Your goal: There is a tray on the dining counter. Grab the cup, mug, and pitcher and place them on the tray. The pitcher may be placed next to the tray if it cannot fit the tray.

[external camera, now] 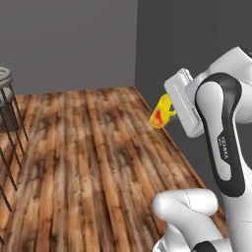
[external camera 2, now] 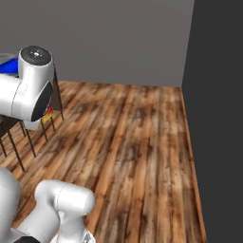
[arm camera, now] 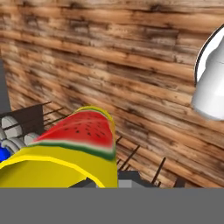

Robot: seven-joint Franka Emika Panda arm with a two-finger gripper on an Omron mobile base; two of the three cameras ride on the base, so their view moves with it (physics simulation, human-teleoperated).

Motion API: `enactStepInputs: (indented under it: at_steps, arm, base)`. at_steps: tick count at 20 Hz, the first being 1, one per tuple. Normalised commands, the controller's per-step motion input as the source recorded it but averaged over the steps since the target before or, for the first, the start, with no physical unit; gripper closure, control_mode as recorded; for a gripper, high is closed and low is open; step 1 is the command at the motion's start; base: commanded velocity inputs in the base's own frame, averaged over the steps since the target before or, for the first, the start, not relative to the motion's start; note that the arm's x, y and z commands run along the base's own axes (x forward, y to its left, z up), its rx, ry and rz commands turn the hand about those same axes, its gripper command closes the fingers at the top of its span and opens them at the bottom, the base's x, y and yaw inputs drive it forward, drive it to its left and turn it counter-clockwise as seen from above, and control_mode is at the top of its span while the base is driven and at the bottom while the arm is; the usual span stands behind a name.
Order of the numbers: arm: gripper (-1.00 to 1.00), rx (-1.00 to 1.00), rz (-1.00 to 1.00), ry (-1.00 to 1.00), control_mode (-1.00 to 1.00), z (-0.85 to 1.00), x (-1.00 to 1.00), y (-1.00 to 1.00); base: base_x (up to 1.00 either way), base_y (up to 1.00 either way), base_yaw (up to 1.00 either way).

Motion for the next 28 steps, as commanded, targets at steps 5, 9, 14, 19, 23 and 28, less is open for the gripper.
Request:
enactStepInputs:
  at_steps: [5, 9, 14, 19, 23, 28]
  arm:
    - [1.0, 0.0, 0.0, 0.0, 1.0, 0.0, 0.0, 0.0]
    - [1.0, 0.0, 0.0, 0.0, 1.0, 0.0, 0.0, 0.0]
    - [1.0, 0.0, 0.0, 0.0, 1.0, 0.0, 0.0, 0.0]
    - [1.0, 0.0, 0.0, 0.0, 1.0, 0.0, 0.0, 0.0]
    - [1.0, 0.0, 0.0, 0.0, 1.0, 0.0, 0.0, 0.0]
    - [1.0, 0.0, 0.0, 0.0, 1.0, 0.0, 0.0, 0.0]
  base:
    - [1.0, -0.98, 0.0]
    - [1.0, -0.51, 0.0]
    - [1.0, 0.09, 0.0]
    - [0.65, 0.51, 0.0]
    - [1.0, 0.38, 0.0]
    - [1.0, 0.15, 0.0]
